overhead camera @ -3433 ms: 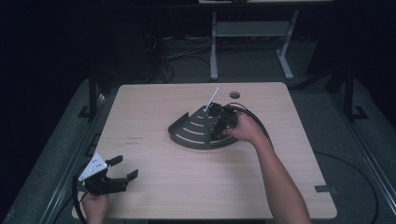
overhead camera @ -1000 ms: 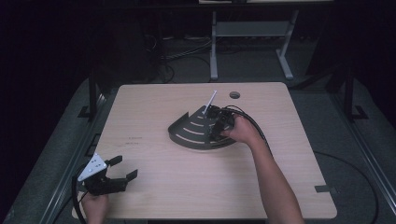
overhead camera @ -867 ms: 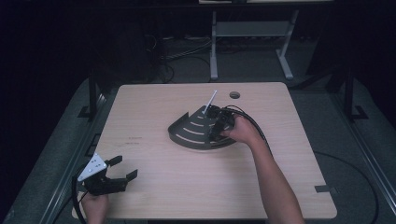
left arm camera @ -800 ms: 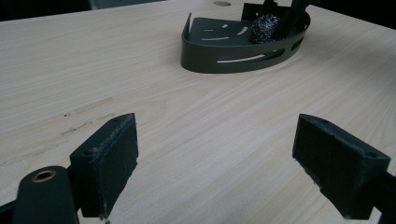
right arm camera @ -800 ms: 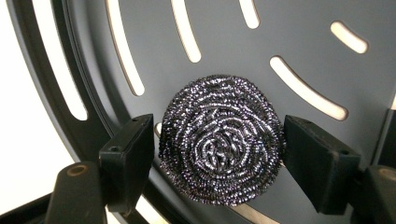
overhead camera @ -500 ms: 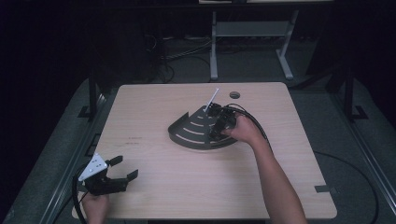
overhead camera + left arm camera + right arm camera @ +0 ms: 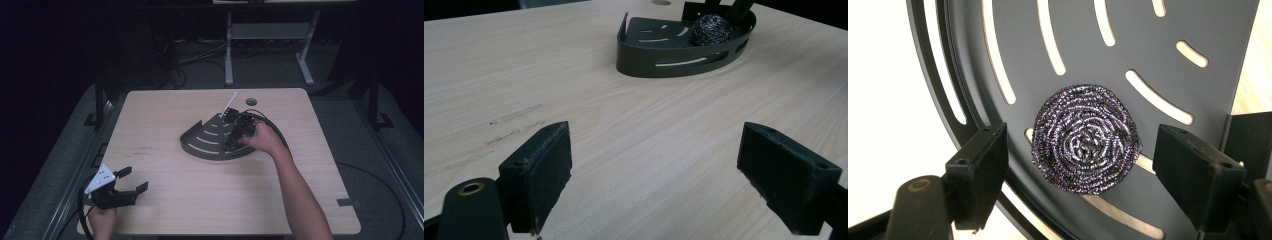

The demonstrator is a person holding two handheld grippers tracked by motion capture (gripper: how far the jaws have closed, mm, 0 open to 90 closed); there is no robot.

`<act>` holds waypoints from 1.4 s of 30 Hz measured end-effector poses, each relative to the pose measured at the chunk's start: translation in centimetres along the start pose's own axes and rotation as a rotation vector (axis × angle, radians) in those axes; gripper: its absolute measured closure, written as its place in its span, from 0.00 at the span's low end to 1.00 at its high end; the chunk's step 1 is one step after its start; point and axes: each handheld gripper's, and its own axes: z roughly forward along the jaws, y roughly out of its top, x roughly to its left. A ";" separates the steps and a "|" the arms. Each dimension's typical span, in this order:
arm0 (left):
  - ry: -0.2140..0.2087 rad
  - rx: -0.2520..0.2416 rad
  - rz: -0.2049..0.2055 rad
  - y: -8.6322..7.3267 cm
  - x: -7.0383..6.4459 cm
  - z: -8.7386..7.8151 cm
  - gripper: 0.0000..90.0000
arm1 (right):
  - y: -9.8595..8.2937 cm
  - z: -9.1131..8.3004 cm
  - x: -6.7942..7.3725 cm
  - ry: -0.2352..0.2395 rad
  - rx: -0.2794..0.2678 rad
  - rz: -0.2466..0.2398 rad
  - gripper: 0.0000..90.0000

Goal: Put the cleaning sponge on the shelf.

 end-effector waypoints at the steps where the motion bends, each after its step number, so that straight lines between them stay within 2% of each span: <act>1: 0.001 -0.001 0.000 0.0 0.0 0.0 0.15 | 0.0 -0.1 0.0 0.000 0.001 0.000 0.24; 25: -0.003 0.003 0.004 0.1 0.0 0.2 0.15 | -1.3 -1.4 0.0 -0.001 -0.041 0.010 0.23; 42: -0.005 0.005 0.008 0.1 -0.1 0.2 0.15 | -2.4 -2.5 0.8 -0.007 -0.058 0.000 0.22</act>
